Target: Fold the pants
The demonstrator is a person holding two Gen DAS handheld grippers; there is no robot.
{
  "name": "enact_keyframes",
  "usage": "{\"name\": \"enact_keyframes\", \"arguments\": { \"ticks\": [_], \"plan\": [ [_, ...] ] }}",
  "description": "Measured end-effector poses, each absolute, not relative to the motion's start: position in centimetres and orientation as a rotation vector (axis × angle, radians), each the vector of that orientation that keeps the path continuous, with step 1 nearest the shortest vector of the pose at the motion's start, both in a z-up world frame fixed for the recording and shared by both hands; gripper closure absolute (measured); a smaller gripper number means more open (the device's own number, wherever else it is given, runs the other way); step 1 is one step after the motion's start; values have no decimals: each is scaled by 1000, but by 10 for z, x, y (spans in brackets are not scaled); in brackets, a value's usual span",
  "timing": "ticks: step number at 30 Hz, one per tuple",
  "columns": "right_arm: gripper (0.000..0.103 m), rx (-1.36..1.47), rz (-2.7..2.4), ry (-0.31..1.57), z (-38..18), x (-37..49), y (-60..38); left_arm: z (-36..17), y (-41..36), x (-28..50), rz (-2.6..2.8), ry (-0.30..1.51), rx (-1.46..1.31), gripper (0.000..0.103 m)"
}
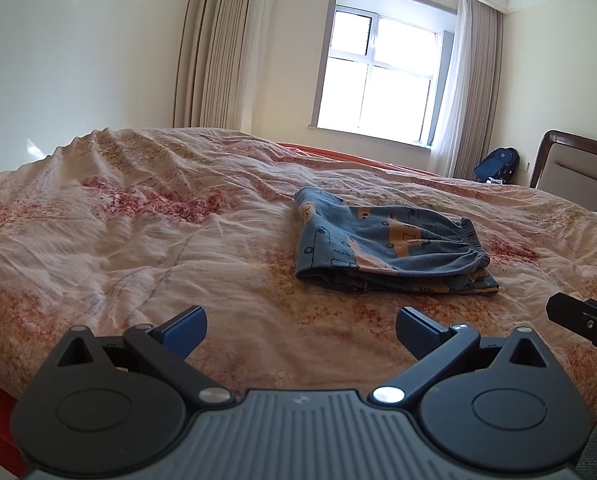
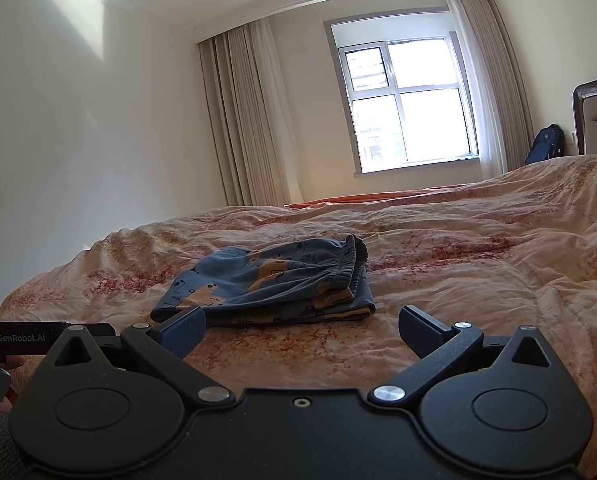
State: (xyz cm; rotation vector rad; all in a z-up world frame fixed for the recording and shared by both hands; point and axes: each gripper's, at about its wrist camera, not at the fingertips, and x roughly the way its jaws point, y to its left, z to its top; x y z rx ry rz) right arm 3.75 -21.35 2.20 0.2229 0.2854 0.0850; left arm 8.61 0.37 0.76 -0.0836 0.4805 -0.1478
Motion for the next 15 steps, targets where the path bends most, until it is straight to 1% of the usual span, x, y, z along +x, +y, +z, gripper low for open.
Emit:
{"name": "enact_keyframes", "arguments": {
  "ticks": [15],
  "plan": [
    [0,227,83,296,21,38,-212,4,6,88,-152,502,-88,0]
  ]
}}
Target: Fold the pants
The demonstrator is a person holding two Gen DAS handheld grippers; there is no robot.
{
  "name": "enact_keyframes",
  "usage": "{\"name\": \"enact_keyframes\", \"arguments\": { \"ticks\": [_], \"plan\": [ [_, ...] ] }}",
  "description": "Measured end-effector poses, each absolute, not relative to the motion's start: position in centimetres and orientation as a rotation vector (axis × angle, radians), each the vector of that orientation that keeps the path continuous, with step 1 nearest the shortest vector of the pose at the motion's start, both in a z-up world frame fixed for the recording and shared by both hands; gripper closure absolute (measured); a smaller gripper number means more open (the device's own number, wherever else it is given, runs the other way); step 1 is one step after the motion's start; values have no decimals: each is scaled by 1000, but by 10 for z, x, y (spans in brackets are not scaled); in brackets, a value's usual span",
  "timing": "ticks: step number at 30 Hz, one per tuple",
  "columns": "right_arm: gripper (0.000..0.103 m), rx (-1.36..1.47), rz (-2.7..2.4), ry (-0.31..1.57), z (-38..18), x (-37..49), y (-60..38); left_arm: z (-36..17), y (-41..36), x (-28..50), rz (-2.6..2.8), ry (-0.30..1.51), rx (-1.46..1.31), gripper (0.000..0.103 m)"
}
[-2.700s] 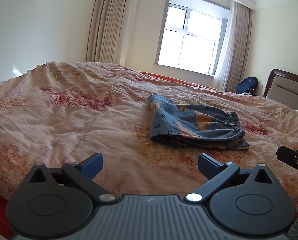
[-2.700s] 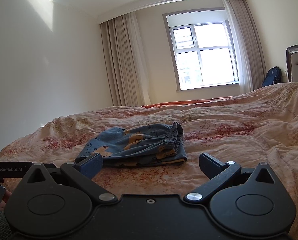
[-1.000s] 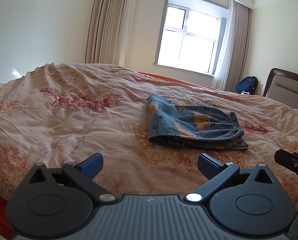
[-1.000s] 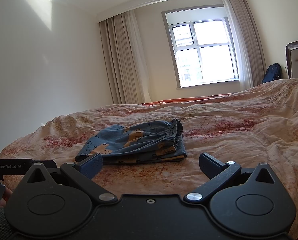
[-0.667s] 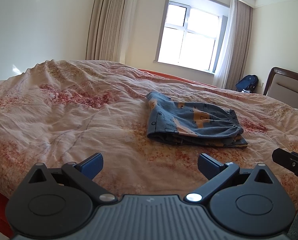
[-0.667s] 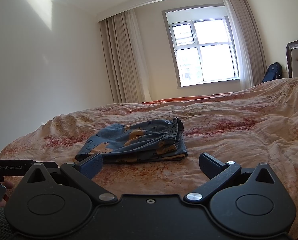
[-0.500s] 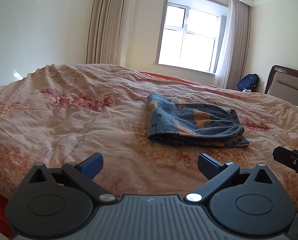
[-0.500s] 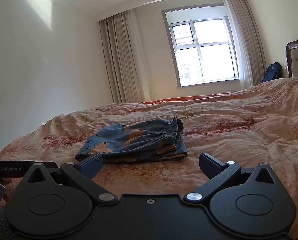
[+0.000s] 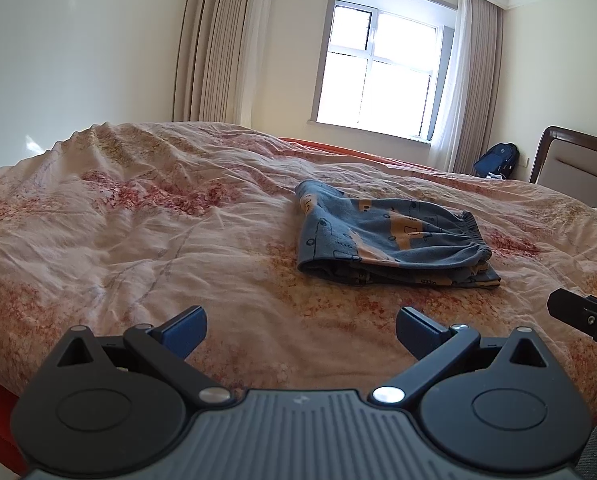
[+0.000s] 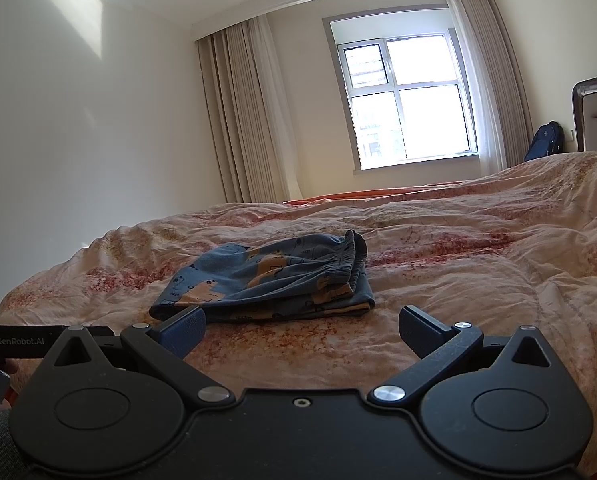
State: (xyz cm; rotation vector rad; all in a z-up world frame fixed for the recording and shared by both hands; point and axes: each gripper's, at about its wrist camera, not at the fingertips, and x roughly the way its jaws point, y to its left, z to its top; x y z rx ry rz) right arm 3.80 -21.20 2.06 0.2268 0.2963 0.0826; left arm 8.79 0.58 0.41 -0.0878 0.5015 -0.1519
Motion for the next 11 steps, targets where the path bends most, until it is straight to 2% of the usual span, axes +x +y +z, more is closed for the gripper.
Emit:
{"name": "enact_keyframes", "arguments": {
  "ticks": [11],
  "plan": [
    [0,232,82,302,19,39,-213,2,5,89,-149,516,-83,0]
  ]
}}
